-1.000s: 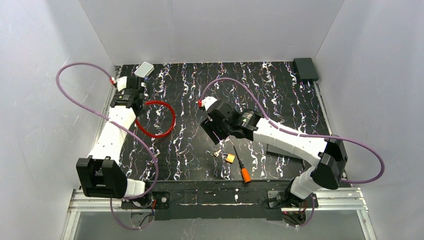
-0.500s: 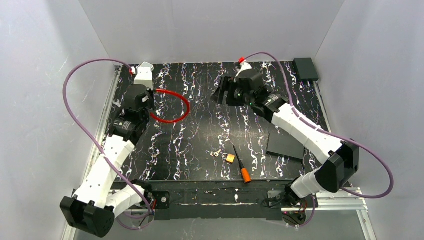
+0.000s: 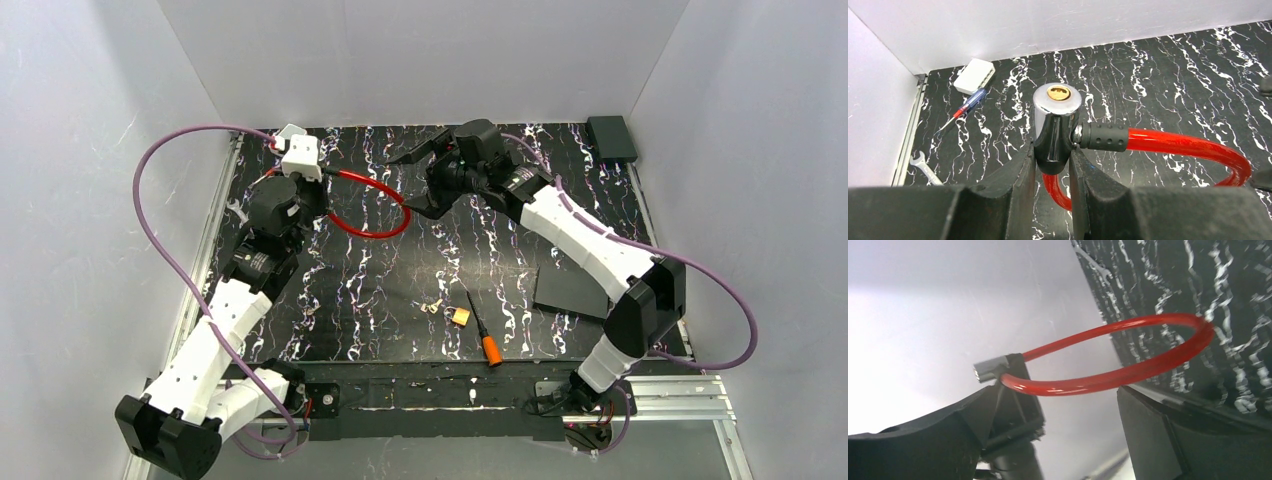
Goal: Unlock with the key
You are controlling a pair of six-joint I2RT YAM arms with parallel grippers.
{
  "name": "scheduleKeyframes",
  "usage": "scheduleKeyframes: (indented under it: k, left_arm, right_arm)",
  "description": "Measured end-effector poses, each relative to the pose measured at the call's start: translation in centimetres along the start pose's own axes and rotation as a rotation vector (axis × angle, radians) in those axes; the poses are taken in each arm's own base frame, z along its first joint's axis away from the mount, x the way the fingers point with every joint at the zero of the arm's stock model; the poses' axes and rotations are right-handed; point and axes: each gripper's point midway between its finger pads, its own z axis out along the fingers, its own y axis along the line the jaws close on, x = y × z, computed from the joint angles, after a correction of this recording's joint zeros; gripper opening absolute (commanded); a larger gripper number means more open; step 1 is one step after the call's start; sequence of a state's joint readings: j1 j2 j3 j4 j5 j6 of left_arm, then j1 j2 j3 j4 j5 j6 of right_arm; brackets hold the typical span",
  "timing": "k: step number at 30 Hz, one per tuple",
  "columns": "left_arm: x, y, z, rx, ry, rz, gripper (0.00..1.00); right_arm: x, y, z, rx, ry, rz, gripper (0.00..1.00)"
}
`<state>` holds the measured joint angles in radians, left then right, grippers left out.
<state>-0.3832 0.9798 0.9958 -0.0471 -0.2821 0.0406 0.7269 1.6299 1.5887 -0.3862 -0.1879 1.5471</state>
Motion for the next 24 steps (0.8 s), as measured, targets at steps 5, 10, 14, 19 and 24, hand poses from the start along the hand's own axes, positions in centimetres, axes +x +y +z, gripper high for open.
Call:
scheduleKeyframes:
  k: [5, 10, 14, 19, 24]
  left_arm:
    - [-0.2, -1.0, 0.1, 0.024, -0.010, 0.005, 0.00]
    - [-0.2, -1.3, 0.1, 0.023, -0.010, 0.021, 0.00]
    - [-0.4, -1.4, 0.1, 0.026, -0.017, 0.027, 0.00]
    - [-0.8, -1.8, 0.1, 0.044, -0.040, 0.020, 0.00]
    - [-0.7, -2.3, -0.1, 0.075, -0.056, 0.017, 0.00]
  right_arm:
    - [0.8, 1.4, 1.0, 0.002, 0.020, 0.203, 0.98]
    - [1.8, 2.1, 2.0, 0.006, 0.053, 0.281, 0.98]
    - [2.0, 2.2, 2.0, 0.008, 0.058, 0.318, 0.98]
    - [1.9, 2.4, 2.1, 0.002, 0.059, 0.339, 0.89]
    - [1.7, 1.6, 3.5, 0.020, 0.056, 0.349, 0.65]
